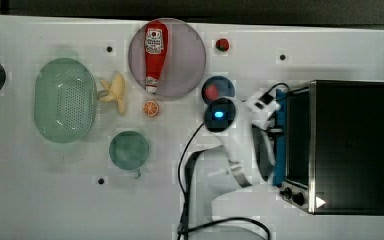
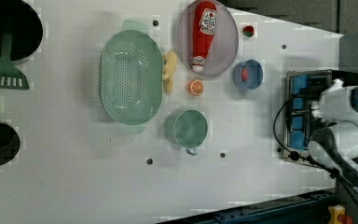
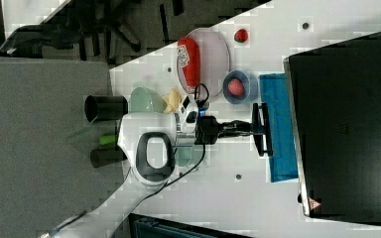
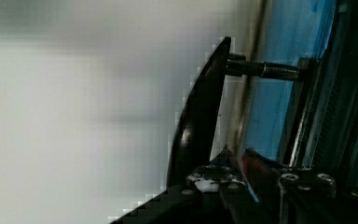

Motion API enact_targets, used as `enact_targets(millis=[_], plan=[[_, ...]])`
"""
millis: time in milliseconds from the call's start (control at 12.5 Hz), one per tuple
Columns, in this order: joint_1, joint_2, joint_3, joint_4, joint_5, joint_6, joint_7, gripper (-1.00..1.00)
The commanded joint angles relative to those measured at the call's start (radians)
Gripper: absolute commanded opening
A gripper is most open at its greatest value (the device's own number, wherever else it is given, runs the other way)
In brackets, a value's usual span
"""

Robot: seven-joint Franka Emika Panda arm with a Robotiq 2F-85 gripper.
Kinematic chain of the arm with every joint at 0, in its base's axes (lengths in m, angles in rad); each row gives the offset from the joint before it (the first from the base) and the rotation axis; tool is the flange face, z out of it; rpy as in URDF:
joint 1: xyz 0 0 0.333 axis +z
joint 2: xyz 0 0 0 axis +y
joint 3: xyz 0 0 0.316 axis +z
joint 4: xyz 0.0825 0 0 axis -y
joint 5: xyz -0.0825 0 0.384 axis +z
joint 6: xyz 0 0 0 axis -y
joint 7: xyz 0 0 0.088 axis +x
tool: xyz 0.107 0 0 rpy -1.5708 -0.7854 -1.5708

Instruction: Flap open oven.

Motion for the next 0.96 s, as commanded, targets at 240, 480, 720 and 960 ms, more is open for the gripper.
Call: enact_targets(millis=[240,480,720,960], plan=[[0.105,0.182,0.042,0.035,-0.165,-0.041,0.454,-0.65],[0.143,0.288,0.045,0.075,-0.185,-0.032,0.569,-0.65],[0.166,0.29,0.045,0.111,-0.182,-0.054,0.569,-0.65],[0.167,0.214,0.046,0.146,-0.139,-0.048,0.569,-0.65]])
